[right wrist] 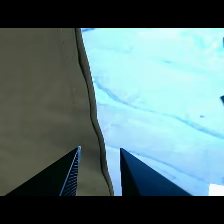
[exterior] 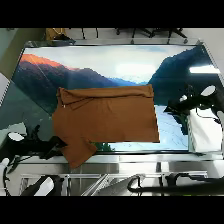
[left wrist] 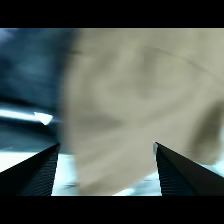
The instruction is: Fold the shirts.
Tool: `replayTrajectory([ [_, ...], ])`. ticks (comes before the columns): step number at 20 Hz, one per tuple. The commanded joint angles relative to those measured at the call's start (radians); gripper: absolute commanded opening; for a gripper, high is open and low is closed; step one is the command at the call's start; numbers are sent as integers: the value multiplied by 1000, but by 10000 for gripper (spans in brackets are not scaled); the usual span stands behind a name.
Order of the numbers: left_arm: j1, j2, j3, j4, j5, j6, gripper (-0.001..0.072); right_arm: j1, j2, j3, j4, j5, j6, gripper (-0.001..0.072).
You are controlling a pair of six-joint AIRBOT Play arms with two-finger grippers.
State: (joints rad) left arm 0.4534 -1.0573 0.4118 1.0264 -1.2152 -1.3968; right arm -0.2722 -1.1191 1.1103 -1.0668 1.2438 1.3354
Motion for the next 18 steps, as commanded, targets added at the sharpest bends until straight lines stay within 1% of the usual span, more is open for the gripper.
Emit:
replayTrajectory([
  [1, 4, -73, -58, -167, 149, 143, 654, 0, 12, -58, 14, 9, -2, 301],
  [2, 5, -109, -37, -211, 137, 187, 654, 0, 11, -61, 13, 19, -4, 301],
  [3, 5, -137, -10, -243, 112, 212, 628, -1, 11, -64, 13, 28, -3, 301],
  [4, 4, -151, 16, -242, 87, 214, 411, -1, 11, -64, 11, 41, -4, 302],
  [5, 5, -159, 45, -231, 48, 216, 96, -1, 11, -67, 0, 56, -3, 305],
  [6, 5, -161, 74, -223, 0, 218, 12, -1, 11, -73, -19, 71, -3, 325],
  [7, 5, -155, 95, -214, -40, 217, 12, -1, 11, -87, -38, 82, 3, 467],
  [8, 5, -138, 108, -206, -61, 208, 12, -2, 11, -106, -40, 97, 4, 518],
  [9, 5, -111, 116, -209, -66, 198, 12, -2, 11, -130, -40, 104, 3, 494],
  [12, 5, -13, 144, -208, -66, 183, 12, 0, 11, -222, -16, 70, -20, 494],
  [14, 5, 42, 157, -208, -68, 173, 12, 0, 9, -298, 67, 54, -70, 492],
  [16, 5, 80, 157, -207, -69, 172, 13, 1, 9, -372, 153, 40, -131, 364],
  [18, 5, 102, 157, -208, -69, 172, 13, 1, 9, -418, 221, 0, -187, 364],
])
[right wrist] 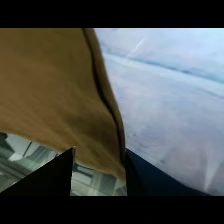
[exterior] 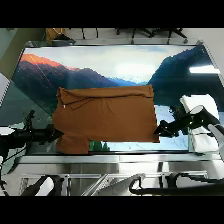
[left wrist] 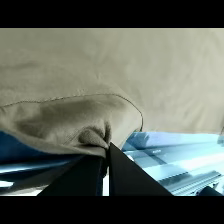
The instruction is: Fold the shirts.
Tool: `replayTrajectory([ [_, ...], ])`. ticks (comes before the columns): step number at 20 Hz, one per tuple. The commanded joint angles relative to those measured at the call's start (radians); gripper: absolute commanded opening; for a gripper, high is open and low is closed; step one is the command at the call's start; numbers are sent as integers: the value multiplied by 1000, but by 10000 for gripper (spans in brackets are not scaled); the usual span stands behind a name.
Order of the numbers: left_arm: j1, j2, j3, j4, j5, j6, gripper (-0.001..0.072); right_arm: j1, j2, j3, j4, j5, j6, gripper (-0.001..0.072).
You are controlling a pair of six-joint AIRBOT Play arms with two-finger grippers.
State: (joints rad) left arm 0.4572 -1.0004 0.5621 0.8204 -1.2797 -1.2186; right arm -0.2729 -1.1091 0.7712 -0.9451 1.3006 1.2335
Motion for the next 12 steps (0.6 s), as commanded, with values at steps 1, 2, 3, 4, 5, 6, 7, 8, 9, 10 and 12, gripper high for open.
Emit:
replayTrajectory([
  [1, 1, 54, 7, -3, -5, -6, 13, 2, -1, -84, 127, -66, -107, 363],
  [2, 1, 65, 7, -2, -4, -5, 13, 1, -1, -84, 165, -66, -127, 355],
  [3, 1, 77, 7, 0, -4, -4, 13, 0, 0, -84, 222, -60, -165, 181],
  [4, 1, 97, 7, 0, -5, -5, 12, 0, 1, -84, 269, -51, -187, 42],
  [5, 1, 125, 7, 0, -5, -5, 12, 0, 6, -82, 301, -40, -191, 27],
  [6, 1, 158, 7, 6, -5, -6, 12, 0, 18, -78, 301, -35, -190, 16],
  [7, 1, 196, 8, 34, -5, -22, 12, -2, 37, -78, 282, -36, -171, 15],
  [8, 1, 238, 8, 80, -31, -50, 11, -2, 65, -78, 238, -37, -133, 16],
  [9, 1, 274, 8, 132, -72, -78, 11, -2, 107, -78, 161, -37, -74, 15],
  [10, 0, 313, 8, 186, -123, -108, 11, -2, 158, -78, 61, -37, 20, 15],
  [12, 1, 394, 7, 237, -166, -149, 11, -2, 273, -78, -142, -21, 232, 15],
])
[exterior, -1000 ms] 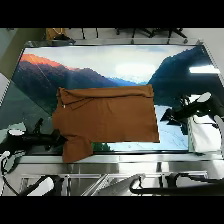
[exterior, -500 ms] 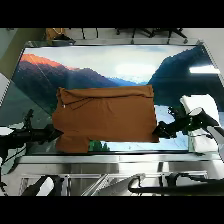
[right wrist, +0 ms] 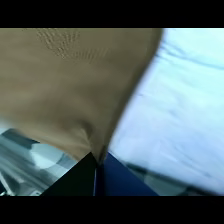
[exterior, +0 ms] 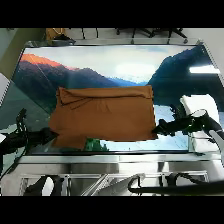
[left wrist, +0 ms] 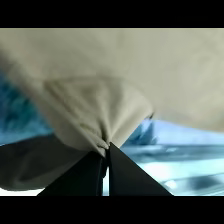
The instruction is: Fold the shirts.
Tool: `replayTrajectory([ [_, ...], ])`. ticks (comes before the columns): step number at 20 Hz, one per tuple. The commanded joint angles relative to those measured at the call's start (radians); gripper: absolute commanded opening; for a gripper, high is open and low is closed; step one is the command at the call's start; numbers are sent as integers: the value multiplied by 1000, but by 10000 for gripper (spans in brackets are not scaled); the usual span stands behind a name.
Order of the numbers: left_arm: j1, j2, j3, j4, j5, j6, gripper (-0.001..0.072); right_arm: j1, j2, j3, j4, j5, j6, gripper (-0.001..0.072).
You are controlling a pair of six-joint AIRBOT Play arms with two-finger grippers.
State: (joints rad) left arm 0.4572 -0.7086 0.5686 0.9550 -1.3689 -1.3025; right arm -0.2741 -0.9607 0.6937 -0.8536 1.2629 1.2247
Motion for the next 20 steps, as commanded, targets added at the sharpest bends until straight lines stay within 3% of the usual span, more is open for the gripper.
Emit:
replayTrajectory([
  [1, 1, 142, 1, 101, -104, -77, 11, 0, 179, -1, -299, 41, 299, 15],
  [3, 0, 190, 1, 100, -106, -87, 11, 0, 271, 0, -340, 48, 324, 15],
  [5, 0, 193, 1, 97, -55, -85, 11, 2, 313, 0, -297, -15, 278, 15],
  [7, 0, 141, 2, 49, 35, -54, 11, 2, 311, 0, -151, -138, 150, 15],
  [9, 0, 42, 30, -27, 134, -3, 12, 2, 266, 6, 82, -281, -64, 15],
  [12, 0, -151, 153, -153, 256, 90, 12, 2, 128, 63, 381, -418, -338, 15],
  [15, -63, -372, 304, -238, 319, 196, 12, 11, -92, 162, 570, -425, -529, 16],
  [17, -139, -529, 399, -222, 356, 211, 12, 30, -232, 231, 632, -426, -621, 16],
  [20, -204, -735, 502, -184, 422, 210, 12, 51, -393, 323, 652, -426, -675, 22],
])
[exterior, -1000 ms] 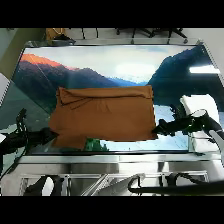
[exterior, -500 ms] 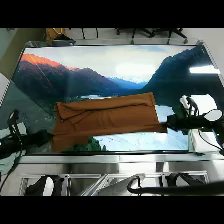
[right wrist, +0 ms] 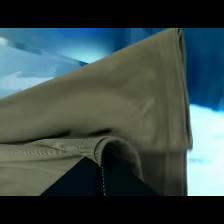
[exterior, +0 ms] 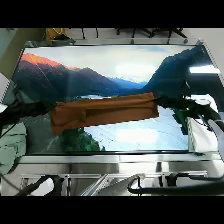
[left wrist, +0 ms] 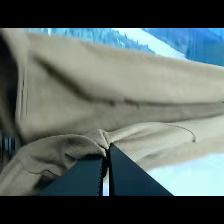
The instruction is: Fold the shirts.
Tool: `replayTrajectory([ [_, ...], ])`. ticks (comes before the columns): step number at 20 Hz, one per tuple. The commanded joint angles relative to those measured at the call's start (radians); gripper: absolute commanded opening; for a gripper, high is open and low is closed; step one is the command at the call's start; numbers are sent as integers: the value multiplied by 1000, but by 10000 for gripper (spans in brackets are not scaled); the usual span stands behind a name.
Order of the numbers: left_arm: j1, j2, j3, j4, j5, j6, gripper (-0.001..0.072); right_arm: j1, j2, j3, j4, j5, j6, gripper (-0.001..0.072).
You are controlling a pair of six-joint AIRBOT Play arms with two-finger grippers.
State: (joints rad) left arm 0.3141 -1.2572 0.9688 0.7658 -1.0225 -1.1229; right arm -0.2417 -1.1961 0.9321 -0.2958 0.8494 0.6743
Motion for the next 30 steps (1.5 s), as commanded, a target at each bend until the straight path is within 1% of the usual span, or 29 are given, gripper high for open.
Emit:
replayTrajectory([
  [1, -71, -237, 124, 9, 85, 31, 16, 19, -196, 105, 95, -12, -130, 22],
  [3, -90, -317, 167, 10, 95, 46, 17, 19, -228, 130, 89, -11, -144, 23],
  [4, -98, -349, 194, 10, 79, 61, 18, 18, -229, 142, 79, -11, -155, 30],
  [5, -104, -376, 223, 10, 50, 60, 243, 13, -229, 165, 46, -7, -151, 164],
  [6, -104, -398, 254, -2, 4, 52, 690, 4, -229, 192, 2, 8, -148, 303],
  [7, -103, -411, 285, -11, -45, 43, 666, -9, -228, 225, -67, 21, -96, 327],
  [8, -103, -417, 325, 0, -96, 16, 666, -24, -228, 260, -154, 23, 1, 373],
  [9, -96, -415, 357, 1, -135, 11, 665, -35, -229, 289, -242, 24, 98, 536],
  [10, -85, -414, 397, 1, -183, -3, 666, -40, -229, 312, -319, 25, 166, 586],
  [11, -80, -413, 429, -2, -221, -17, 665, -44, -229, 322, -361, 35, 185, 586],
  [14, -79, -414, 488, -2, -294, -55, 665, -41, -248, 325, -347, 68, 187, 584],
  [17, -106, -414, 497, -5, -297, -65, 665, -21, -288, 325, -294, 136, 187, 582],
  [20, -145, -414, 497, -2, -273, -64, 664, 18, -314, 327, -286, 178, 186, 567],
  [21, -161, -414, 497, -1, -260, -64, 664, 35, -316, 329, -286, 177, 179, 442],
  [22, -180, -414, 497, -1, -247, -64, 663, 50, -317, 335, -286, 179, 163, 285],
  [23, -203, -414, 497, -1, -233, -64, 644, 62, -317, 348, -286, 185, 163, 187],
  [24, -229, -414, 497, -1, -220, -64, 459, 70, -316, 369, -286, 212, 163, 57],
  [25, -256, -414, 497, -1, -204, -63, 287, 71, -313, 399, -287, 262, 163, 16],
  [26, -294, -414, 493, -2, -179, -63, 139, 70, -304, 430, -287, 311, 166, 15],
  [27, -338, -414, 484, -1, -142, -63, 17, 68, -286, 465, -288, 352, 182, 15],
  [30, -512, -427, 436, 2, 26, -63, 11, 52, -190, 543, -315, 443, 242, 14],
])
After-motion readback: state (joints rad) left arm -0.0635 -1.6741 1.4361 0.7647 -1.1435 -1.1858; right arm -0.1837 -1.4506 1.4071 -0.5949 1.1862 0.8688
